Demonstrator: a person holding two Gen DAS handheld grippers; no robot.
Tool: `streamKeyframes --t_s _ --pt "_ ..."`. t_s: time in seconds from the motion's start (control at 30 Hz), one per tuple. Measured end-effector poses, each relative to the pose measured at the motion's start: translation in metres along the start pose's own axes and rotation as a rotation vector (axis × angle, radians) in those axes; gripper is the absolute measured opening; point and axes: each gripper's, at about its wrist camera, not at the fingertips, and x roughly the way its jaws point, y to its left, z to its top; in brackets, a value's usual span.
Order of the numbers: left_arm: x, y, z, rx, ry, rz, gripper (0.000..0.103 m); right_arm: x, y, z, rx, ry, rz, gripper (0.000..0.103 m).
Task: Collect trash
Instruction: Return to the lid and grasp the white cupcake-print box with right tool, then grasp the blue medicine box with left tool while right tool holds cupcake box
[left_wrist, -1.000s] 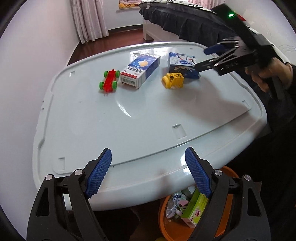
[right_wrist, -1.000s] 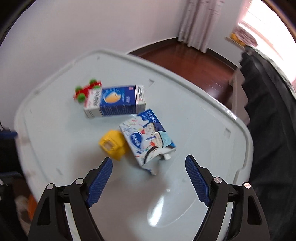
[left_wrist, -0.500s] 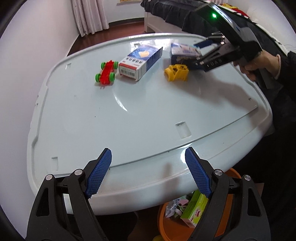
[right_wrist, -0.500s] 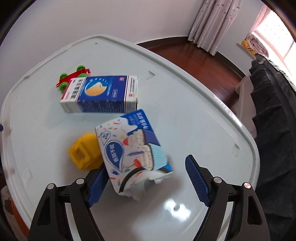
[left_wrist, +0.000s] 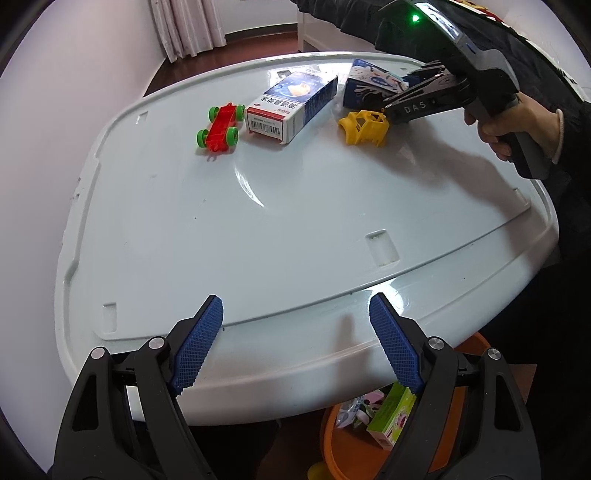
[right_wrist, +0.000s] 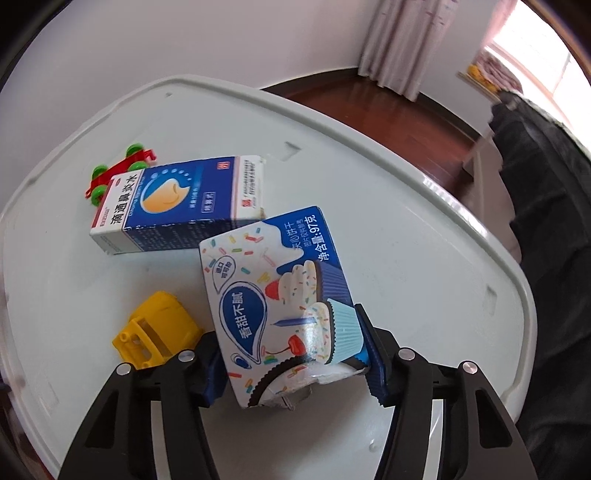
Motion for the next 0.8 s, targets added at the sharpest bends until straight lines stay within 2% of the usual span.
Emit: streamKeyframes --t_s 0.1,0.2,0.23,0.27,0.33,0.4,0.53,0.63,0.7,0.8 --pt "-0.003 -0.003 -0.002 0.008 -0.008 0.013 0.08 -0.008 -0.011 -0.008 0.088 -0.001 0.004 0.058" --pt "-0.004 -0.006 -0.004 0.02 -0.012 0.026 0.08 -0.028 -0.023 -0.022 0.191 -0.025 -0.031 0.058" --pt "-0.004 -0.006 -0.005 0.023 -0.011 0.028 0.08 -0.045 -0.029 -0.038 0.28 -0.036 -0.028 0.058" --pt "-0.004 -0.006 -0.005 0.025 -0.01 0.028 0.08 -0.045 -0.029 -0.038 0.28 -0.036 -0.028 0.058" --pt "-0.004 -0.007 -0.006 0.028 -0.006 0.027 0.08 -0.061 -0.028 -0.054 0.378 -0.03 -0.024 0.058" --pt "-0.004 -0.009 -0.006 0.03 -0.003 0.027 0.08 -0.079 -0.019 -0.068 0.435 -0.029 -0.01 0.058" --pt "-0.004 -0.008 -0.004 0.019 0.001 0.024 0.08 -0.112 0.014 -0.094 0.506 -0.092 0.078 0.059" --pt "-0.003 -0.002 0.003 0.002 0.01 0.012 0.08 -0.11 0.034 -0.115 0.57 -0.11 0.131 0.059" --pt "-0.003 0.001 0.011 0.0 0.013 0.012 0.08 -0.098 0.038 -0.116 0.581 -0.065 0.116 0.059" --pt "-0.003 0.002 0.033 0.035 0.001 0.029 0.08 -0.091 0.031 -0.111 0.583 -0.055 0.072 0.059"
